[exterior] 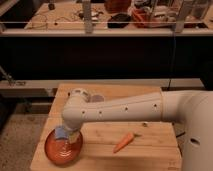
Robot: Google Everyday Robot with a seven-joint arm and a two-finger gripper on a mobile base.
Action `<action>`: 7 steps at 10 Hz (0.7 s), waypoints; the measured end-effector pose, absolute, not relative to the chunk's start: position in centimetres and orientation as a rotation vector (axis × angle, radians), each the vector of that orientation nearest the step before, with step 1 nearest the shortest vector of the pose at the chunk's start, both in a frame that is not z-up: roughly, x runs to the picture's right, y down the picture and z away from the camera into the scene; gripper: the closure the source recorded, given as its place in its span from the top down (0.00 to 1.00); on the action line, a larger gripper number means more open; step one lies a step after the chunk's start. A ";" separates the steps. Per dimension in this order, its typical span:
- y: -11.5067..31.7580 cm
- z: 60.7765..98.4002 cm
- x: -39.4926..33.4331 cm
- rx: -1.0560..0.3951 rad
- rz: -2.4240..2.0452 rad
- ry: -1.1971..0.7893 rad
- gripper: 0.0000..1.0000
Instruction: Place the white sponge in the ceramic bowl
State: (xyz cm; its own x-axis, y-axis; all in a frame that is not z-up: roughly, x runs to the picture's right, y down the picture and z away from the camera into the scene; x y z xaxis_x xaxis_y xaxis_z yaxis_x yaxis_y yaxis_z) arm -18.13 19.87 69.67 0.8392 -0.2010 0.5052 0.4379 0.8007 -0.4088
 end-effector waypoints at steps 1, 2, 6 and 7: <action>19.9 69.8 -18.3 -0.548 -0.360 -0.461 0.01; 19.9 69.9 -18.5 -0.552 -0.365 -0.462 0.05; 19.9 70.4 -18.8 -0.567 -0.369 -0.461 0.16; 19.9 70.5 -18.8 -0.572 -0.373 -0.460 0.24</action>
